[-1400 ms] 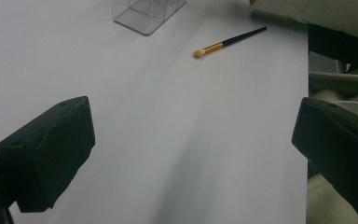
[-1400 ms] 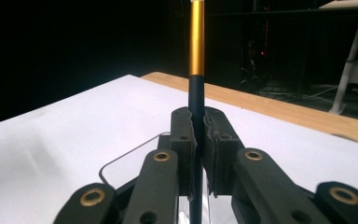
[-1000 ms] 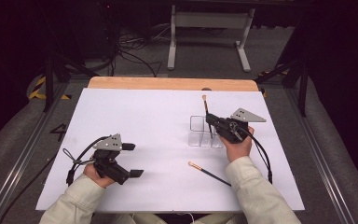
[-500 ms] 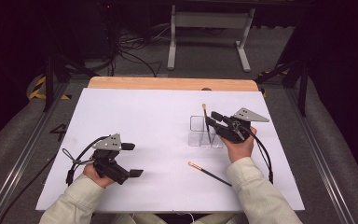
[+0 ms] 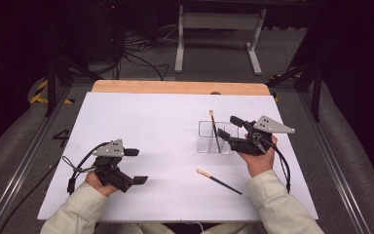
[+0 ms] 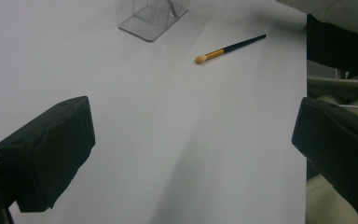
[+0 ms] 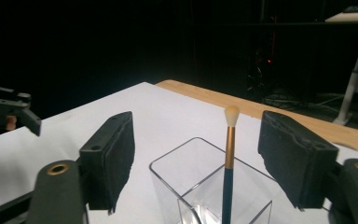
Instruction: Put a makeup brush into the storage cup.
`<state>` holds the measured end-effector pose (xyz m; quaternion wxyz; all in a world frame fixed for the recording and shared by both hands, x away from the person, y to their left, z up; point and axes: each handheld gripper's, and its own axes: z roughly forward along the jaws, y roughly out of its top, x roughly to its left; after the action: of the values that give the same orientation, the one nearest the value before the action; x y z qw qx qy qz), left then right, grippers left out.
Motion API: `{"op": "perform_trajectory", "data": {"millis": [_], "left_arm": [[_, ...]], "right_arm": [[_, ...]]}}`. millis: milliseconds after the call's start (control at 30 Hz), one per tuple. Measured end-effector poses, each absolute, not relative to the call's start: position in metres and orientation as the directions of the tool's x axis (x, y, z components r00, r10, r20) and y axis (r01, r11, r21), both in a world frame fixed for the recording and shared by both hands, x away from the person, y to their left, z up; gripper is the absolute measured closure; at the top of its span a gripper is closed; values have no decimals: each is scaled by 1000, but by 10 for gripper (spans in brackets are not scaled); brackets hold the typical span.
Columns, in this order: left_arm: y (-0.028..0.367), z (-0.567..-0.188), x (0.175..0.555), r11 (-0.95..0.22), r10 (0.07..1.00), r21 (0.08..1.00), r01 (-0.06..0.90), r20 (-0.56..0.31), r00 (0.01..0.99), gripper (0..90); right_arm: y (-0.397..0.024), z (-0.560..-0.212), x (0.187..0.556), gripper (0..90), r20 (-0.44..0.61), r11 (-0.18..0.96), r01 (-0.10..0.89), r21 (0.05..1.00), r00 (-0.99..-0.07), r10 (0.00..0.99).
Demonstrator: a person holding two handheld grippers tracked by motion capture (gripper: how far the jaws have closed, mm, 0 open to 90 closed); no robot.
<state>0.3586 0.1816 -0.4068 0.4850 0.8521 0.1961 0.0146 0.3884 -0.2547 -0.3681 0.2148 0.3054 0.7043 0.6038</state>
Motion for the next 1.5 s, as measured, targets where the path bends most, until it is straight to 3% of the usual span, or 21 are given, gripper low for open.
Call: {"op": "perform_trajectory", "data": {"millis": [200,333,467,1033,1500], "left_arm": [[184,-407,358,-448,349,833,324,-171,921,0],[185,-408,358,-446,351,834,325,-171,921,0],[185,-408,358,-446,356,833,327,-170,919,0],[184,-409,359,-447,356,831,330,-173,918,0],[183,-410,359,-462,359,827,321,-157,920,0]], "right_arm": [[-263,-359,377,119,35,73,119,990,-721,692],[-270,-355,371,37,82,61,177,982,-700,710],[-276,-353,365,2,75,63,170,983,-700,710],[-286,-342,348,0,39,113,155,981,-737,675],[-281,-328,349,6,-6,289,226,930,-777,629]]}}
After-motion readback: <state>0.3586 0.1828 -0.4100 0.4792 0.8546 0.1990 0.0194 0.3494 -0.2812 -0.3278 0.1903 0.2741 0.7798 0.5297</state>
